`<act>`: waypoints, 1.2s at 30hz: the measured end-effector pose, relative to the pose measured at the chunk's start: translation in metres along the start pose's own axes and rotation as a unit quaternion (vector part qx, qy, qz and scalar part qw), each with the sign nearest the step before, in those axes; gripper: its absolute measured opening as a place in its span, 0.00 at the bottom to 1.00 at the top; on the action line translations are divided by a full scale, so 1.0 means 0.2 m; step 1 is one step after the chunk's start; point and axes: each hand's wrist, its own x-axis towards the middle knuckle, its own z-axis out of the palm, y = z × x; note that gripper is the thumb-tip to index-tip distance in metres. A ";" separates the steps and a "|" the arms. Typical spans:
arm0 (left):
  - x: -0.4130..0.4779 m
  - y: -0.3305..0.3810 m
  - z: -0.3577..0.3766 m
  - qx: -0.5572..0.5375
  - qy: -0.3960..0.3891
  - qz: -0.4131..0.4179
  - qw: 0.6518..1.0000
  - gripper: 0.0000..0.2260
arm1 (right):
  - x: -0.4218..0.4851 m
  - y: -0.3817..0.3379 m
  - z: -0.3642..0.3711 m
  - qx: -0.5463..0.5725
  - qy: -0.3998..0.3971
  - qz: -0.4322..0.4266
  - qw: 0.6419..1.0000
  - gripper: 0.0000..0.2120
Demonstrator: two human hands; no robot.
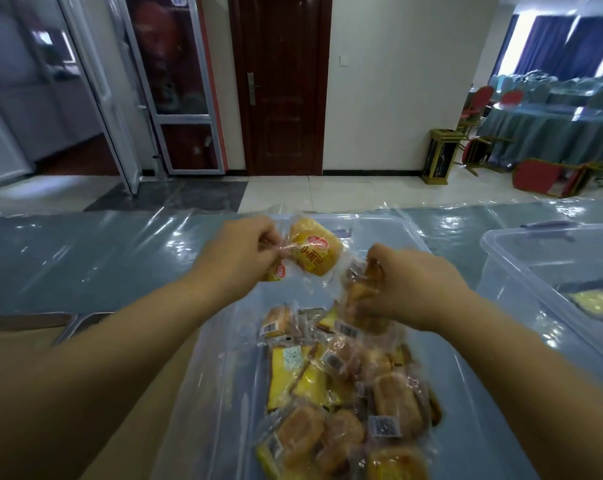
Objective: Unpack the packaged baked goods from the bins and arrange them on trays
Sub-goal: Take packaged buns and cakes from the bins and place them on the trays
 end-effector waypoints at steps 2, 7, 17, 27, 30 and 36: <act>-0.11 0.00 -0.13 -0.027 0.044 0.008 0.999 0.05 | -0.05 -0.07 -0.04 0.041 0.051 -0.017 0.998 0.22; -0.39 -0.03 -0.46 -0.063 0.149 0.029 0.986 0.04 | -0.22 -0.35 -0.09 0.139 0.155 -0.052 0.977 0.26; -1.22 -0.52 -1.09 -0.027 0.205 -0.037 0.978 0.08 | -0.52 -1.24 0.06 0.259 0.198 -0.096 0.940 0.31; -1.95 -1.19 -1.46 -0.027 0.191 -0.205 0.960 0.08 | -0.68 -2.10 0.48 0.266 0.079 -0.152 0.949 0.26; -2.10 -1.37 -1.53 -0.024 0.191 -0.247 0.950 0.06 | -0.67 -2.30 0.62 0.282 0.017 -0.153 0.947 0.27; -2.23 -1.64 -1.72 0.012 0.191 -0.272 0.943 0.07 | -0.54 -2.70 0.90 0.359 -0.083 -0.138 0.919 0.28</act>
